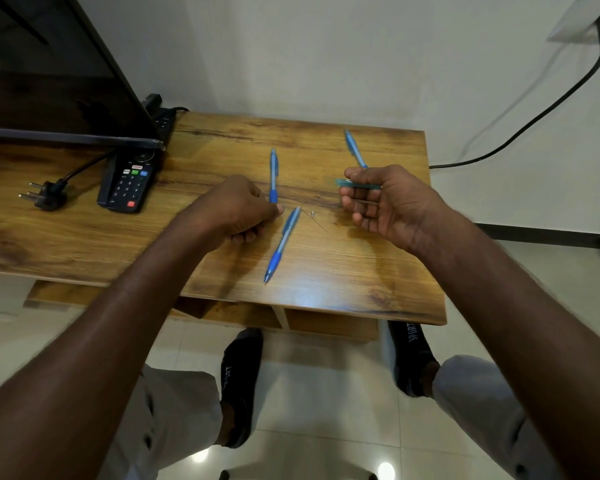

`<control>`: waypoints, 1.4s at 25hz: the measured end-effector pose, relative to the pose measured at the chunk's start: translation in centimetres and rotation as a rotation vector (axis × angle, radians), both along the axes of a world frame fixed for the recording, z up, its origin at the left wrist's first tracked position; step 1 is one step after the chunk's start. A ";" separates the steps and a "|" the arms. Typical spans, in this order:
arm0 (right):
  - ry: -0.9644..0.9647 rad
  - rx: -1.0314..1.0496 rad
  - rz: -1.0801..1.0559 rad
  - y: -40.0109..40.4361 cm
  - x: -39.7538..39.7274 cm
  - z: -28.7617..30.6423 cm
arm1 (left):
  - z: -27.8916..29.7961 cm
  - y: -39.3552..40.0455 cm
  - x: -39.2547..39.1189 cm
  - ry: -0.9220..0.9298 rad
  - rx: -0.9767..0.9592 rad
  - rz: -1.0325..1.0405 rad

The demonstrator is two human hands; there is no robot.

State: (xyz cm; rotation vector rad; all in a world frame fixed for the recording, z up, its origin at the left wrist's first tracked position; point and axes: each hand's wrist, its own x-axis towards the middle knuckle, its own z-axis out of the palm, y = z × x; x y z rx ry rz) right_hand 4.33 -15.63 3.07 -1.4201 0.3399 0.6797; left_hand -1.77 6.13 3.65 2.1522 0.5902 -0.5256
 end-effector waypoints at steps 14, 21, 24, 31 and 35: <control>0.067 0.190 -0.012 0.2 0.2 0.2 | 0.1 -1.6 1.7 -0.322 -0.698 0.378; 0.098 0.229 -0.008 0.2 0.0 0.1 | 0.1 -2.9 2.0 -0.209 -0.956 0.468; 0.107 0.247 -0.015 0.2 0.0 0.1 | 0.1 -2.9 2.1 -0.257 -0.975 0.471; 0.076 0.262 -0.018 0.3 0.0 -0.1 | -0.5 -2.7 1.8 -0.325 -0.814 0.457; 0.041 0.245 -0.008 0.3 0.0 -0.2 | -0.4 -2.7 1.7 -0.327 -0.748 0.389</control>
